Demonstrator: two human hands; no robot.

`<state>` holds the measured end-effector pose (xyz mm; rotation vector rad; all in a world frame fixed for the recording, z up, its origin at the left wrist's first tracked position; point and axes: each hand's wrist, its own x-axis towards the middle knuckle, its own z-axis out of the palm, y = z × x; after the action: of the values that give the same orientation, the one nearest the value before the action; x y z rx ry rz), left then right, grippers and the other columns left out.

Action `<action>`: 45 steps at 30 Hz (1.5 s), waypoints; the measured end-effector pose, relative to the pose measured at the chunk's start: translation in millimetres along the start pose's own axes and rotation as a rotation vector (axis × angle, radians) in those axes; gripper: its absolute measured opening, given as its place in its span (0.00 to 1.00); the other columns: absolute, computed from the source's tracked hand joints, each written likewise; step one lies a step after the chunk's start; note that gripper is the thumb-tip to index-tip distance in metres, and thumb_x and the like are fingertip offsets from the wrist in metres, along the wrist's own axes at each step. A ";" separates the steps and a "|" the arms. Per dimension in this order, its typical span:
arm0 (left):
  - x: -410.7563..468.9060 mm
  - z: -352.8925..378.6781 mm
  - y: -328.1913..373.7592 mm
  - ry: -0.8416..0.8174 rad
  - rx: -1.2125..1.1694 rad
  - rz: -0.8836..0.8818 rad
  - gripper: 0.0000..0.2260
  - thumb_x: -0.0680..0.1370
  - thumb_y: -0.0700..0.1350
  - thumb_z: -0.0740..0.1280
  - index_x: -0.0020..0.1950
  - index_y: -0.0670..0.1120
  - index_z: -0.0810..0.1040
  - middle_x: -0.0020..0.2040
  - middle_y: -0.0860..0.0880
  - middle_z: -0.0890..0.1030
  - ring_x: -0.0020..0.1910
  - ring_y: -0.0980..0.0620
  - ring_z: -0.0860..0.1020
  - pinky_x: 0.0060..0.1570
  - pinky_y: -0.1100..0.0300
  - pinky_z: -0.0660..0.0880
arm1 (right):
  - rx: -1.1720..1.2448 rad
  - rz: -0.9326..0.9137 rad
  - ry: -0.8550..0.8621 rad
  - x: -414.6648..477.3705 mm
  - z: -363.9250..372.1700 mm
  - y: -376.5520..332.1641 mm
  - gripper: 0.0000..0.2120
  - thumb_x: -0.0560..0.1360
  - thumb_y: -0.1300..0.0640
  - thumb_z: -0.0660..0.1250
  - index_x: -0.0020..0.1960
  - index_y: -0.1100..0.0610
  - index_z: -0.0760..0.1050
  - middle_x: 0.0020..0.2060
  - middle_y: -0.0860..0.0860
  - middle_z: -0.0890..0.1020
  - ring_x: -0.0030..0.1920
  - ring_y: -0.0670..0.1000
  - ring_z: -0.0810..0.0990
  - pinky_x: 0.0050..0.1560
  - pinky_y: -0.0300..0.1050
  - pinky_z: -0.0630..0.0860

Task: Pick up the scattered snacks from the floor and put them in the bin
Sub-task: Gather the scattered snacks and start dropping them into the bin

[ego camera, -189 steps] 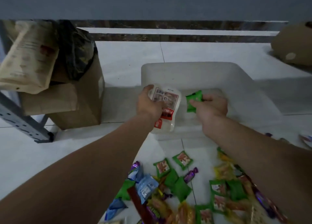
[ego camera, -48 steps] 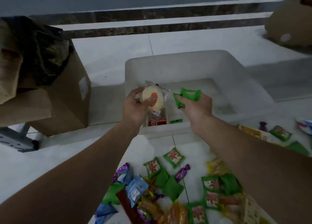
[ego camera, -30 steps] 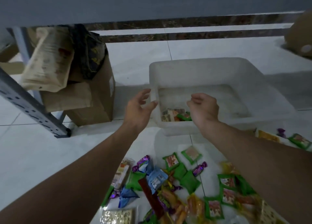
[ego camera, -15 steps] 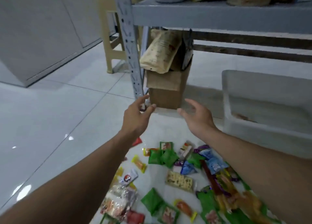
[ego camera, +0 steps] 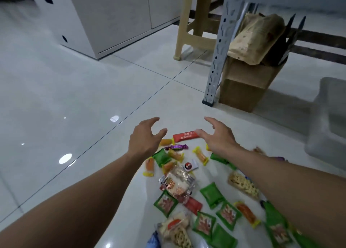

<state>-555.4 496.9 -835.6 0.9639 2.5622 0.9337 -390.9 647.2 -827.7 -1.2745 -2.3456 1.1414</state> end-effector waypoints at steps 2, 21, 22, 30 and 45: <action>-0.4 -0.1 -7.4 -0.008 0.011 0.001 0.23 0.76 0.57 0.65 0.70 0.54 0.70 0.71 0.50 0.71 0.69 0.49 0.69 0.68 0.50 0.66 | -0.022 -0.010 -0.018 0.2 9.7 -1.1 0.29 0.75 0.43 0.68 0.73 0.47 0.64 0.70 0.52 0.69 0.69 0.53 0.68 0.68 0.49 0.67; -16.0 54.6 -87.8 -0.277 0.213 -0.206 0.20 0.78 0.47 0.63 0.71 0.53 0.70 0.59 0.40 0.72 0.61 0.40 0.71 0.61 0.51 0.70 | -0.141 -0.058 -0.176 14.2 58.3 15.8 0.28 0.75 0.47 0.68 0.73 0.47 0.64 0.69 0.50 0.70 0.68 0.52 0.69 0.68 0.51 0.68; -15.6 55.9 -89.0 -0.271 0.214 -0.204 0.19 0.78 0.47 0.63 0.70 0.53 0.71 0.59 0.41 0.72 0.61 0.40 0.71 0.60 0.51 0.71 | -0.146 -0.062 -0.189 15.0 61.1 16.2 0.28 0.75 0.47 0.68 0.73 0.47 0.64 0.70 0.50 0.70 0.68 0.52 0.69 0.67 0.50 0.68; -5.5 66.2 -90.2 -0.144 0.072 -0.242 0.14 0.78 0.43 0.63 0.63 0.50 0.77 0.56 0.42 0.75 0.56 0.43 0.76 0.51 0.60 0.68 | -0.194 -0.118 -0.297 25.5 87.2 19.9 0.27 0.75 0.49 0.68 0.72 0.45 0.65 0.71 0.47 0.68 0.70 0.51 0.67 0.67 0.47 0.65; -0.1 87.2 -80.8 -0.102 0.011 -0.218 0.28 0.70 0.55 0.74 0.67 0.49 0.73 0.64 0.45 0.70 0.65 0.47 0.65 0.65 0.53 0.67 | -0.384 -0.092 -0.315 37.4 118.8 23.1 0.28 0.75 0.54 0.70 0.72 0.49 0.66 0.66 0.51 0.71 0.66 0.54 0.69 0.63 0.50 0.69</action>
<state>-558.3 492.2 -954.3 0.6978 2.5252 0.7898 -462.0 622.1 -929.4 -1.1467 -2.9348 0.9515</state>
